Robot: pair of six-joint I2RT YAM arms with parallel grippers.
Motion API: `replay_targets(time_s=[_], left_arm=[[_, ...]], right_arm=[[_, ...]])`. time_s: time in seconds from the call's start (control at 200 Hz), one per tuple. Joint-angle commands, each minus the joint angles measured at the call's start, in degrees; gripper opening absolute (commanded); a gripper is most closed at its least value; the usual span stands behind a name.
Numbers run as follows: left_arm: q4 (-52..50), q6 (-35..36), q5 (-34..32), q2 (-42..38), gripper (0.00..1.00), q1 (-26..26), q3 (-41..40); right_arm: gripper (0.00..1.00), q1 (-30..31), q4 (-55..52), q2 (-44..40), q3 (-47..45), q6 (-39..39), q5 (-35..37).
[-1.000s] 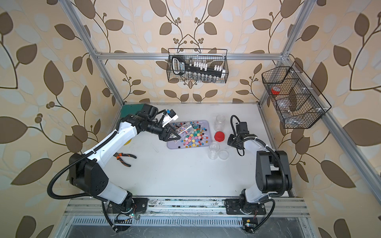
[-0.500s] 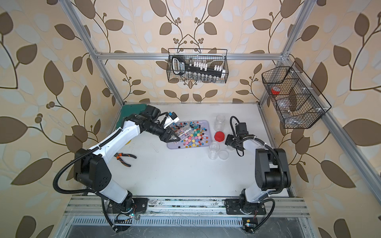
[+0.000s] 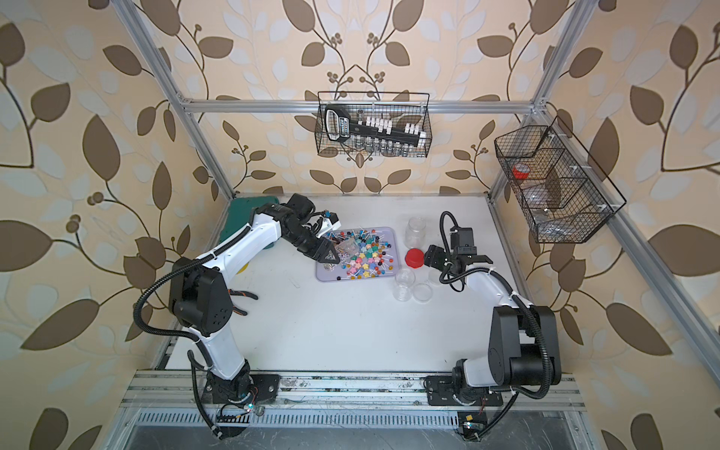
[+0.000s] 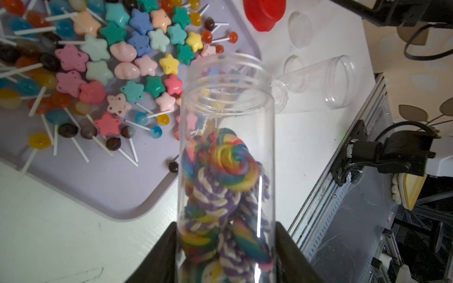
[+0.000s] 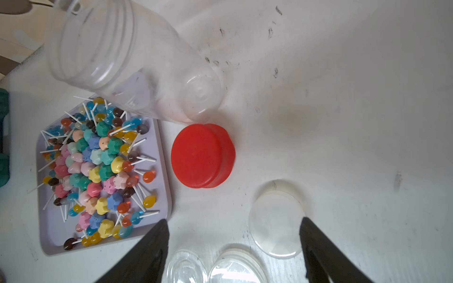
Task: Pour the candies out of the jar
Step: 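Pour the candies out of the jar onto the tray.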
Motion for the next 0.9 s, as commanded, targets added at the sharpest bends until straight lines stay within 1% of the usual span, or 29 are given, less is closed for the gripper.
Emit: replay_targets(time_s=[0.0, 0.105, 0.175, 0.305, 0.32, 0.395, 0.47, 0.575, 0.705, 0.84, 0.895], left_arm=[[-8.94, -2.87, -6.55, 2.50, 0.49, -1.57, 6.84], [-16.16, -4.48, -12.73, 7.03, 0.49, -3.05, 13.01], [-21.57, -4.88, -14.94, 10.16, 0.49, -4.34, 17.78], [-27.66, -5.59, -21.29, 14.20, 0.49, -6.50, 23.60], [-28.34, -5.63, -21.96, 14.73, 0.49, -6.61, 25.83], [-33.27, -5.31, -23.59, 17.69, 0.49, -7.13, 31.17], [-32.91, -4.22, -25.08, 17.79, 0.50, -7.81, 31.13], [-33.53, -4.43, -27.69, 18.16, 0.50, -7.90, 31.73], [-34.07, -4.03, -30.23, 18.25, 0.50, -8.59, 30.32], [-34.03, -3.76, -31.20, 18.19, 0.50, -8.95, 30.31], [-33.57, -3.57, -30.10, 19.15, 0.50, -9.11, 31.73]], right_arm=[[0.80, 0.04, 1.28, -0.28, 0.20, 0.05, -2.97], [0.80, 0.03, 2.14, -0.11, -0.09, 0.29, -4.16], [0.80, 0.02, 2.41, 0.14, -0.08, 0.24, -4.67], [0.80, 0.01, 2.59, 0.62, 0.11, 0.22, -5.74], [0.80, 0.00, 2.59, 0.69, 0.11, 0.22, -5.81], [0.80, -0.04, 2.80, 0.97, 0.11, 0.23, -6.29], [0.80, 0.00, 3.07, 1.37, 0.07, 0.23, -6.67], [0.81, -0.08, 3.11, 1.76, 0.23, 0.28, -7.22], [0.81, -0.04, 3.41, 2.09, 0.36, 0.49, -8.34], [0.81, -0.04, 3.46, 2.11, 0.29, 0.48, -8.30], [0.81, -0.07, 3.51, 2.11, 0.26, 0.42, -8.21]])
